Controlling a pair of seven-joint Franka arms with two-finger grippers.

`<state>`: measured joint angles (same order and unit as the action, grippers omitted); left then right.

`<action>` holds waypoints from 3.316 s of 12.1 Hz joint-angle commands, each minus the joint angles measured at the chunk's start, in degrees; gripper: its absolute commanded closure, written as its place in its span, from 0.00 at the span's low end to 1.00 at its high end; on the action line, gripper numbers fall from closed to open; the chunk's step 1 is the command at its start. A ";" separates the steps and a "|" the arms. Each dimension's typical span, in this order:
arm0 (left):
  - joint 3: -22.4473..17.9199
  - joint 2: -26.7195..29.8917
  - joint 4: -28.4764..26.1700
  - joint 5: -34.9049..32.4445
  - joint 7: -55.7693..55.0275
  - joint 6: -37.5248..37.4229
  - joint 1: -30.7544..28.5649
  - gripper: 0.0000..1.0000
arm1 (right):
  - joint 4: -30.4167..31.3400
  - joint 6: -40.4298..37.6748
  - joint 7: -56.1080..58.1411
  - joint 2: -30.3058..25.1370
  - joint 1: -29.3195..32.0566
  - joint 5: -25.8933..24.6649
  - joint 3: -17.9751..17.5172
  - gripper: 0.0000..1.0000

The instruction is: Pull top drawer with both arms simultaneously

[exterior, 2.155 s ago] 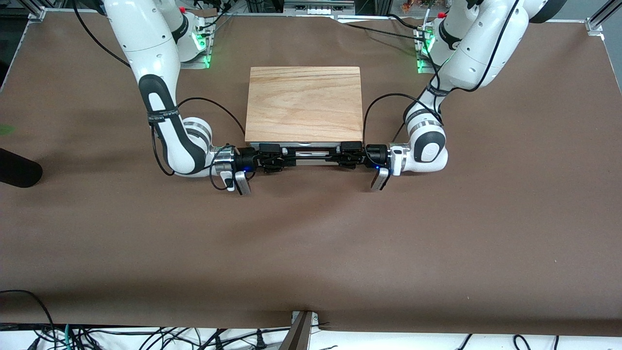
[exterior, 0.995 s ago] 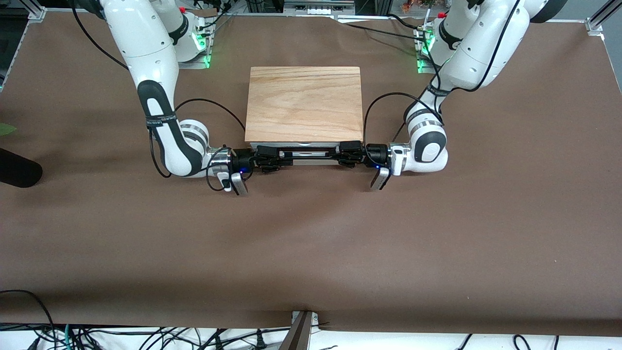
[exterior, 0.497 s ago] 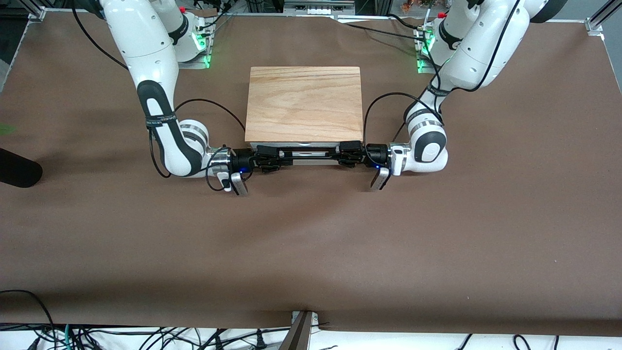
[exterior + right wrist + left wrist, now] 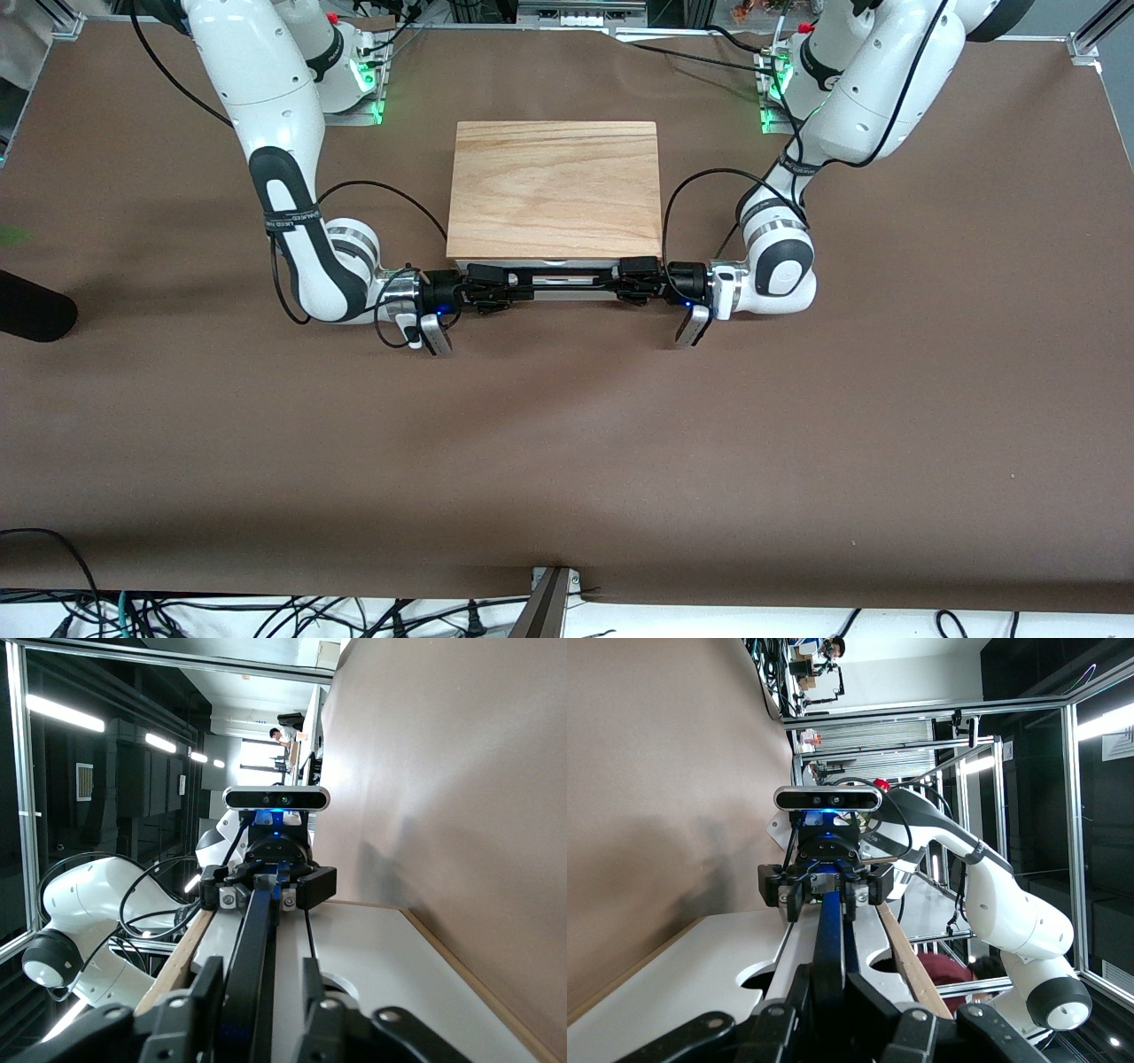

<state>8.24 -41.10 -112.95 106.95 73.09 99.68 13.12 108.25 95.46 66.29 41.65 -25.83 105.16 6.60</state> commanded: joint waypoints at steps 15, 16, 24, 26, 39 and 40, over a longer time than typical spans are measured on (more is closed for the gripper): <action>0.02 -1.17 -0.17 -0.26 -2.41 1.30 1.30 1.00 | 1.18 -0.98 -1.07 -1.48 0.08 0.84 -0.10 0.94; 0.02 -1.08 -0.17 -0.26 -3.20 1.30 1.38 1.00 | 0.21 -0.72 -1.16 -1.04 0.25 1.01 -0.10 0.94; -0.95 -1.78 5.01 0.10 -11.99 3.06 1.38 1.00 | -4.53 0.42 -5.03 0.45 1.75 0.84 0.08 0.94; -1.91 -2.14 6.33 0.10 -14.71 3.06 1.38 1.00 | -7.25 0.69 -5.47 2.11 2.27 0.84 0.08 0.94; -8.14 -7.84 20.38 -0.61 -30.62 6.14 2.78 1.00 | -23.43 5.43 -15.14 10.20 5.09 0.57 0.08 0.94; -8.42 -8.20 21.53 -0.52 -32.03 6.14 3.40 1.00 | -24.48 5.87 -15.57 10.82 5.26 0.57 0.08 0.94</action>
<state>2.17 -48.03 -95.12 105.66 50.40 103.88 16.43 87.55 99.35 54.14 51.81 -23.25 105.35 6.71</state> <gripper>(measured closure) 0.802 0.824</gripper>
